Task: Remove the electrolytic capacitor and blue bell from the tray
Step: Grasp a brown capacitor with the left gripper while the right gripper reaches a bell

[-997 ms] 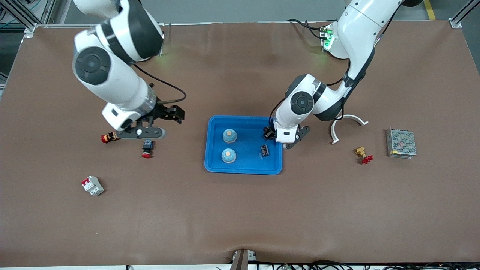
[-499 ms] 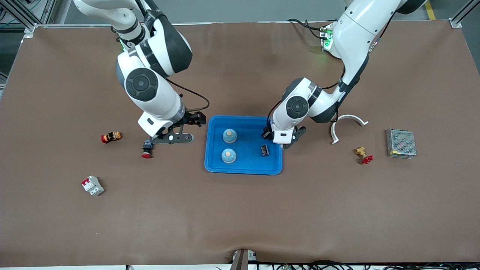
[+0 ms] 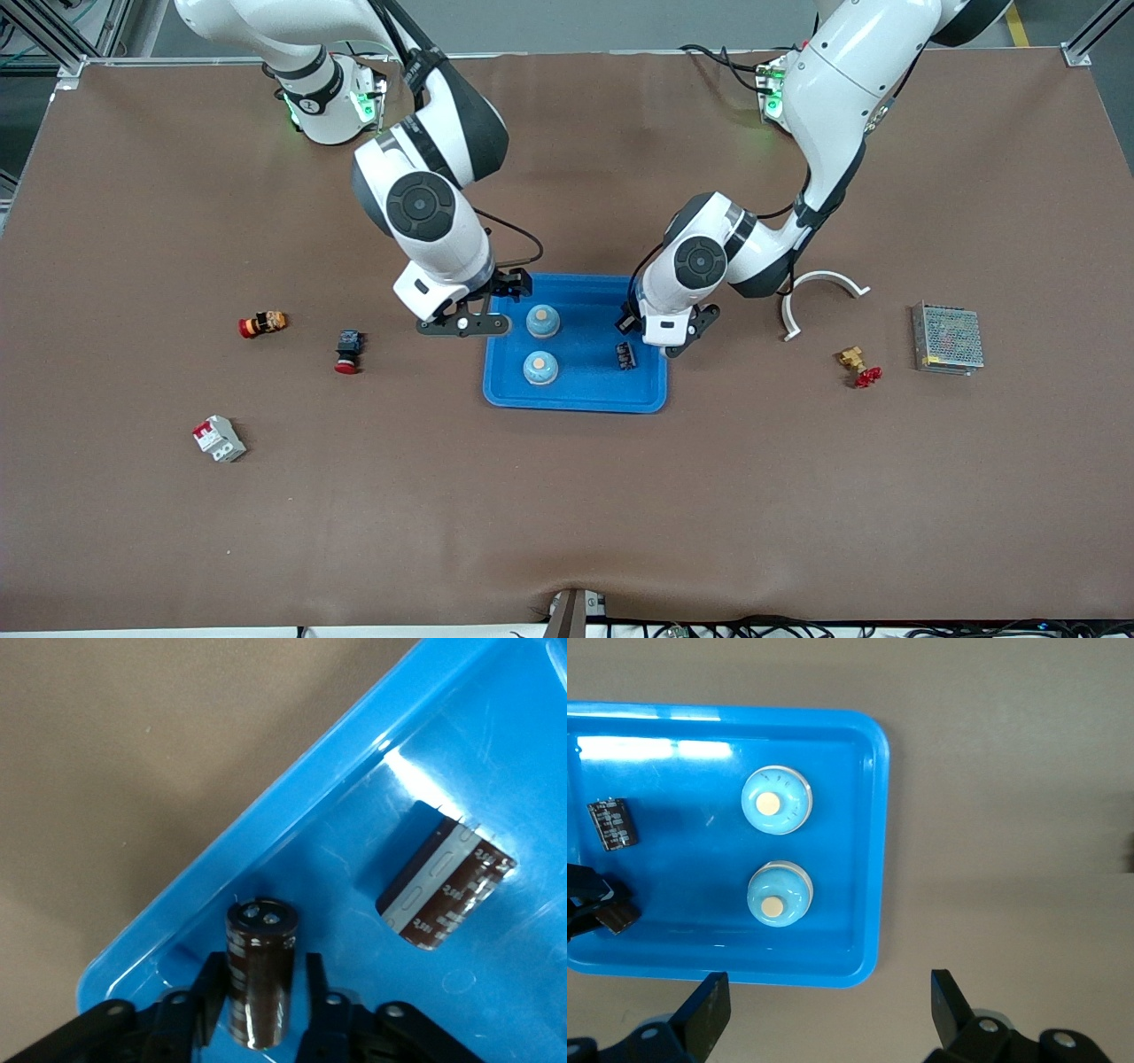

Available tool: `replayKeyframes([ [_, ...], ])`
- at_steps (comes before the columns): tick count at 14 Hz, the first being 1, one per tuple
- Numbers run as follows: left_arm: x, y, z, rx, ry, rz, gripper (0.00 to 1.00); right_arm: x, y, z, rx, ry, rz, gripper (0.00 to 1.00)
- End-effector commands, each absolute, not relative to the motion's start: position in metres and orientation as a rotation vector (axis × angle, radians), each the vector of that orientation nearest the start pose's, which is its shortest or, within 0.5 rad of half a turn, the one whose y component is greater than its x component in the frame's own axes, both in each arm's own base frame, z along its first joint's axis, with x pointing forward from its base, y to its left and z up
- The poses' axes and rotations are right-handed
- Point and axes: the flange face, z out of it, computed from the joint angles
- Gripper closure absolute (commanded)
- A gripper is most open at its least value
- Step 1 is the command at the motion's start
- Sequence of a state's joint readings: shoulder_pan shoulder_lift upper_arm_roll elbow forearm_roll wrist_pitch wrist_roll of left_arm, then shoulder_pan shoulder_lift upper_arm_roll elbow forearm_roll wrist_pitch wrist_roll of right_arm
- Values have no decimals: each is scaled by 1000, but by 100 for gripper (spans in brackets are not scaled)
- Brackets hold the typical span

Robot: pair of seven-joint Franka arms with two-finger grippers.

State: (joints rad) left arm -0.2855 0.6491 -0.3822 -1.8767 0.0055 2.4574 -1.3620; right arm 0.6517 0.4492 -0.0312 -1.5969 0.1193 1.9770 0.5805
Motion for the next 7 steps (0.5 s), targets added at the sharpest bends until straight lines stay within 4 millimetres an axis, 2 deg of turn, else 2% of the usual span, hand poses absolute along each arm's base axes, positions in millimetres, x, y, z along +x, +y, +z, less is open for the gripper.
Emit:
replayKeyframes([
  [1,509,-388,187,-2999,-1228,309,100,530,408,344,-3090,77,120,0],
  [3,514,-391,195,-3014,-1228,292,100,526,415,326,-3086,69,99,0],
  [5,522,-391,218,-3036,-1227,250,100,529,418,316,-3075,120,70,0],
  [7,530,-389,242,-3040,-1184,200,100,523,430,303,-3074,102,61,0],
])
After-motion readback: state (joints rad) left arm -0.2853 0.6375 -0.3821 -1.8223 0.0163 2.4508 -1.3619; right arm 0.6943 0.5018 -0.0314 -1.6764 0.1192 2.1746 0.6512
